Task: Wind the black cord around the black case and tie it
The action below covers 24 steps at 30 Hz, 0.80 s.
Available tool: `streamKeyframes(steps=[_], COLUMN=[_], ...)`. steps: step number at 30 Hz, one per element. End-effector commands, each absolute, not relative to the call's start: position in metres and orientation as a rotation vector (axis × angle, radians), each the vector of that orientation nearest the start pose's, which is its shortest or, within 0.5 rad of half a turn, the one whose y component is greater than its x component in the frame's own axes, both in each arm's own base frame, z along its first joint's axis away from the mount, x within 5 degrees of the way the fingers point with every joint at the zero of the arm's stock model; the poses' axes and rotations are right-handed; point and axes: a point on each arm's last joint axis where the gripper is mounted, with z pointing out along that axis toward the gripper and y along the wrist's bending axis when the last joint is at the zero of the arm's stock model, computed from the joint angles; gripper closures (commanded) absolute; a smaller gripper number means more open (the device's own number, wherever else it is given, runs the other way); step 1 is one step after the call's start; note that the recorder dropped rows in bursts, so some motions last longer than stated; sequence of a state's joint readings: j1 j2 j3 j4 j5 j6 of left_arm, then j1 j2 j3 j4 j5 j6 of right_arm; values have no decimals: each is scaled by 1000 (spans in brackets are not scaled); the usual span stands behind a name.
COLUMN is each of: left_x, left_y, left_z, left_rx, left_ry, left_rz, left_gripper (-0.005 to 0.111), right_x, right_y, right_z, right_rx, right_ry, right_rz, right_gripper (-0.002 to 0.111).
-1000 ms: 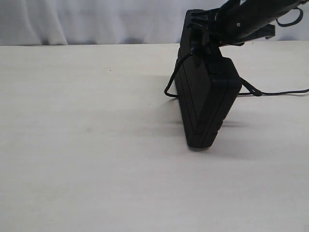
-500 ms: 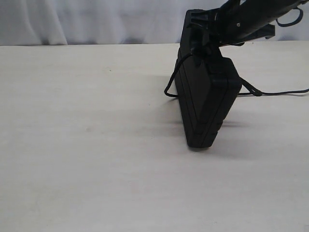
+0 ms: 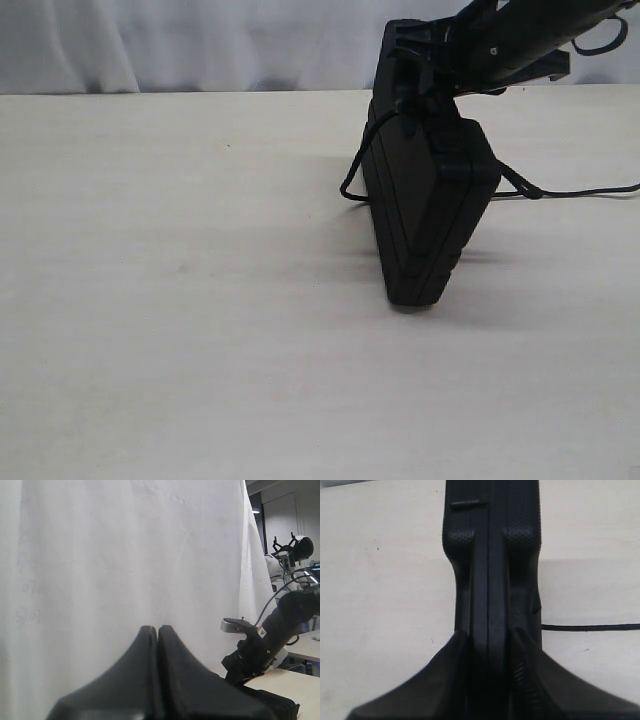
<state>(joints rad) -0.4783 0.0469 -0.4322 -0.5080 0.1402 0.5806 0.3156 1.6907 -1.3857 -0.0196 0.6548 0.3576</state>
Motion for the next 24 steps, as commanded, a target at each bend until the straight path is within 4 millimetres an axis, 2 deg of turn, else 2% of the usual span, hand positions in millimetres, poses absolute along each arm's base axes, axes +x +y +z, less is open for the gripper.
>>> streamKeyframes(steps=[1,13,18,24], left_x=[13,13,15,16], left_y=[-14,-14,-12,-9], left_z=[338,338,337,336], left_rx=[391,410,505,537], left_ry=[1171,1165,1132,1119], left_rz=[-399,-363,-170,10], left_gripper=[107,107,107,107], right_x=[363,363,363,363], right_y=[119,119,119,119], right_z=[303,303,303,303], right_rx=[39,39,39,39], right_ry=[2420,2420,2420,2420], right_rz=[304,304,304,304], right_gripper=[104,104,104,104])
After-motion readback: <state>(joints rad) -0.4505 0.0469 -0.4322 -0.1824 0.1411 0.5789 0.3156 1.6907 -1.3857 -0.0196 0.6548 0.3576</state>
